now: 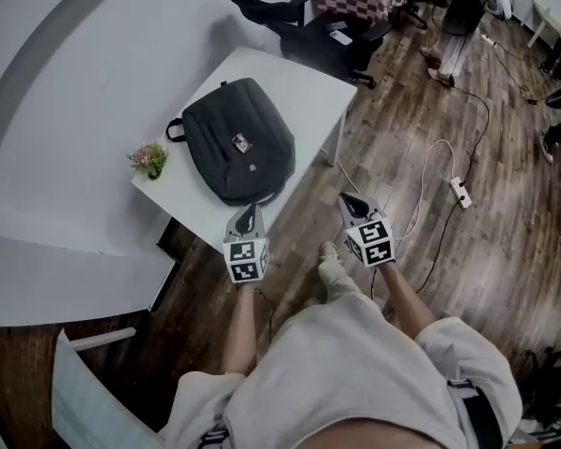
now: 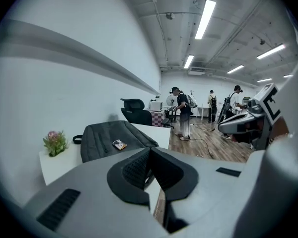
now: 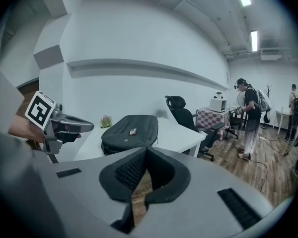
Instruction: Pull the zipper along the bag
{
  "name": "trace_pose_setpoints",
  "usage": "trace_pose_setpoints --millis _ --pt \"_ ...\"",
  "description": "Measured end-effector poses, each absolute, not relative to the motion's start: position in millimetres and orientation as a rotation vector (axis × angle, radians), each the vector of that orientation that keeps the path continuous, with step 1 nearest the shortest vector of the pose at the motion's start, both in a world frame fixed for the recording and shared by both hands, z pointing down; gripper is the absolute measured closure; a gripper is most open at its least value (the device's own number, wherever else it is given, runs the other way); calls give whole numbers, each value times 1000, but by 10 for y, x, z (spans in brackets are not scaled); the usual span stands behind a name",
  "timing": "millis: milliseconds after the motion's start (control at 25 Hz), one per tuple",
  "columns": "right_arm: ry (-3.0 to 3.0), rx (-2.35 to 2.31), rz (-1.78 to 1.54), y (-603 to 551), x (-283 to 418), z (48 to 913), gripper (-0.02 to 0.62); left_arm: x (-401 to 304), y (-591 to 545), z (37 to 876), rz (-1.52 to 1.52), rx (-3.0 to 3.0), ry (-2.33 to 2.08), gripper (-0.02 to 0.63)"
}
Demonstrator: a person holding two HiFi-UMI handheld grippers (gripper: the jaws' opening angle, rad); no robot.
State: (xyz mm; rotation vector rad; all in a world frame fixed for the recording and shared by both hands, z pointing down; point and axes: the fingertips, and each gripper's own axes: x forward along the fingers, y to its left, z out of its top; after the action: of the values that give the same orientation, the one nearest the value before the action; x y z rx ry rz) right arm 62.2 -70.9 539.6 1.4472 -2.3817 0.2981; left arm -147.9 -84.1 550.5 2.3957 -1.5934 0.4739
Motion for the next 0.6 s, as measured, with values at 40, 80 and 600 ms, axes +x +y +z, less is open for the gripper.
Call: trace_pose_setpoints --millis 40,80,600 --pt "-2390 1434 305 -844 639 5406 583 -1450 -945 5505 480 2387 -1599 580" --pt "-2398 1419 314 -979 651 5420 583 -1424 -1047 5505 486 2377 -1606 580" --pt "-2488 1206 404 -2309 706 5673 583 -1287 -1934 5701 621 2229 -1713 580"
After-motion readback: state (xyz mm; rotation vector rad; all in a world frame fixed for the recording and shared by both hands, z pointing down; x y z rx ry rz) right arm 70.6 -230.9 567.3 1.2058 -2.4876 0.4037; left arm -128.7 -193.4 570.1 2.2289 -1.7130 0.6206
